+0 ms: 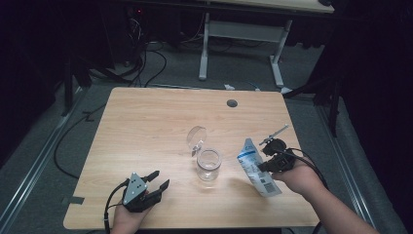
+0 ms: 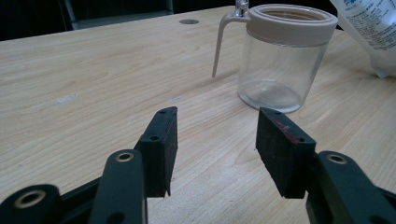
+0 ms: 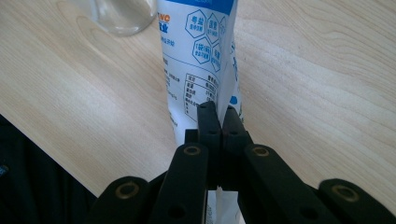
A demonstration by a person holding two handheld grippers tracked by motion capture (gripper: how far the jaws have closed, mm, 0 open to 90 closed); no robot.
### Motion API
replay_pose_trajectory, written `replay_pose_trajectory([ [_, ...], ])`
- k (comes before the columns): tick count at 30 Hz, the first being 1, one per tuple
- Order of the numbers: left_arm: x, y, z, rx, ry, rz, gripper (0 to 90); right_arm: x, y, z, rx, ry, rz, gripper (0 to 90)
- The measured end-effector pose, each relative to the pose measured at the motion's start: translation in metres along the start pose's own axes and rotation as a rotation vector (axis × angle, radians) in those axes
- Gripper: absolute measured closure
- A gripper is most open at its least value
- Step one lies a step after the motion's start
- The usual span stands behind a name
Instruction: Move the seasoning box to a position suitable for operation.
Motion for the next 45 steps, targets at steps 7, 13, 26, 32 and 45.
replay_pose_trajectory([
  [7, 0.0, 0.002, 0.0, 0.0, 0.004, 0.003, 49.0, -0.001, -0.003, -0.002, -0.023, -0.04, -0.004, 90.0],
  [13, 0.0, 0.002, 0.0, 0.003, 0.004, 0.004, 49.0, -0.003, -0.006, -0.005, -0.043, -0.065, -0.009, 90.0],
  [26, 0.002, 0.005, 0.001, 0.011, 0.0, 0.018, 48.9, -0.007, -0.007, -0.006, -0.079, -0.107, -0.008, 89.9],
  [32, 0.011, 0.017, 0.003, 0.041, -0.004, 0.045, 47.5, -0.009, -0.009, -0.003, -0.08, -0.129, 0.003, 90.0],
  [45, 0.042, 0.074, -0.01, 0.096, 0.002, 0.19, 45.2, -0.02, -0.019, -0.009, -0.082, -0.111, 0.001, 90.0],
])
Point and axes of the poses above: each handheld gripper's, and its own axes: x roughly forward along the jaws, z roughly out of its underside, y roughly to its right, the point moved 8 cm from there along x, roughly forward along the jaws, and after that the axes turned 8 degrees about y, right-handed, at the moved point
